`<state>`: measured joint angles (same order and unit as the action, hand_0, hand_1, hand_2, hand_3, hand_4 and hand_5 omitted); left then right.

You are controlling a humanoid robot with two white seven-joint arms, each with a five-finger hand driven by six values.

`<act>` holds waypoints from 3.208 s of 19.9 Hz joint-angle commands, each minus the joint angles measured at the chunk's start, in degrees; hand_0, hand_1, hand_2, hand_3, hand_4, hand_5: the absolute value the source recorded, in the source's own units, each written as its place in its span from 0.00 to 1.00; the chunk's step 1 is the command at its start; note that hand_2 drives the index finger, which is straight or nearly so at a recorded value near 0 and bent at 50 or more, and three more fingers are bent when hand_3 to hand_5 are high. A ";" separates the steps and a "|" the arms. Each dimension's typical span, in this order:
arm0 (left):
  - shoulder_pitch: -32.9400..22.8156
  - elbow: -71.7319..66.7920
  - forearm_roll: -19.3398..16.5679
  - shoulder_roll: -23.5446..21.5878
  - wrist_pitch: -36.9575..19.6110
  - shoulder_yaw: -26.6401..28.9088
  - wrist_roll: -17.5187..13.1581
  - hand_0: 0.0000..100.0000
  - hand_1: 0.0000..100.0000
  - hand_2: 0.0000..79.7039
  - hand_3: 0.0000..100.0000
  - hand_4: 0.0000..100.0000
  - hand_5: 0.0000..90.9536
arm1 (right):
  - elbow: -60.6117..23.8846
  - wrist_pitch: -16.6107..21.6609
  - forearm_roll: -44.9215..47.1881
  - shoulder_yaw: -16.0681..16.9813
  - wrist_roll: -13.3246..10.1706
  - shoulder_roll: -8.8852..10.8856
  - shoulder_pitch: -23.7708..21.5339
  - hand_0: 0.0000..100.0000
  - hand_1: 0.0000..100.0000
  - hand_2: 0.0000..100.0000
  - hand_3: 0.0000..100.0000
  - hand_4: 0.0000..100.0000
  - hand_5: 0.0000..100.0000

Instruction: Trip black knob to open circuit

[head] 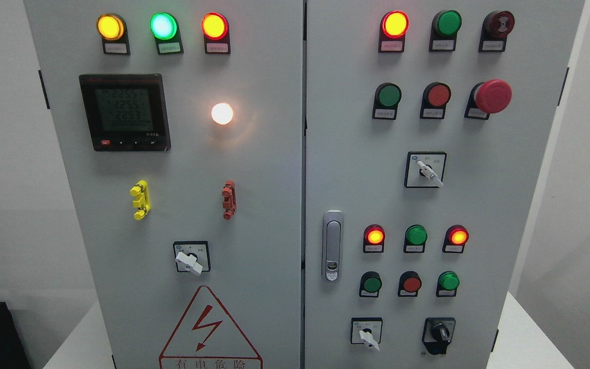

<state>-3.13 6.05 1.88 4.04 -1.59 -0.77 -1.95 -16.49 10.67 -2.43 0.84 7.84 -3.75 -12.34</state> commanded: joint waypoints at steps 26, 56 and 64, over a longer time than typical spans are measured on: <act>0.23 0.01 0.14 0.09 -0.08 0.07 0.01 0.12 0.39 0.00 0.00 0.00 0.00 | -27.62 11.11 0.15 5.66 3.67 -0.03 -7.26 0.18 0.50 0.00 0.56 0.43 0.19; 0.14 0.01 0.14 0.09 -0.08 0.07 0.01 0.12 0.39 0.00 0.00 0.00 0.00 | -47.66 28.44 4.01 6.19 3.15 -0.73 -7.09 0.71 0.77 0.00 0.80 0.71 0.62; 0.23 0.01 0.14 0.09 -0.08 0.07 0.01 0.12 0.39 0.00 0.00 0.00 0.00 | -53.02 29.14 4.54 6.10 3.15 -0.82 -7.17 0.74 0.76 0.00 0.81 0.74 0.69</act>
<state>-3.13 6.05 1.88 4.04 -1.59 -0.77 -1.94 -67.39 38.79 1.76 6.76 10.91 -4.43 -19.57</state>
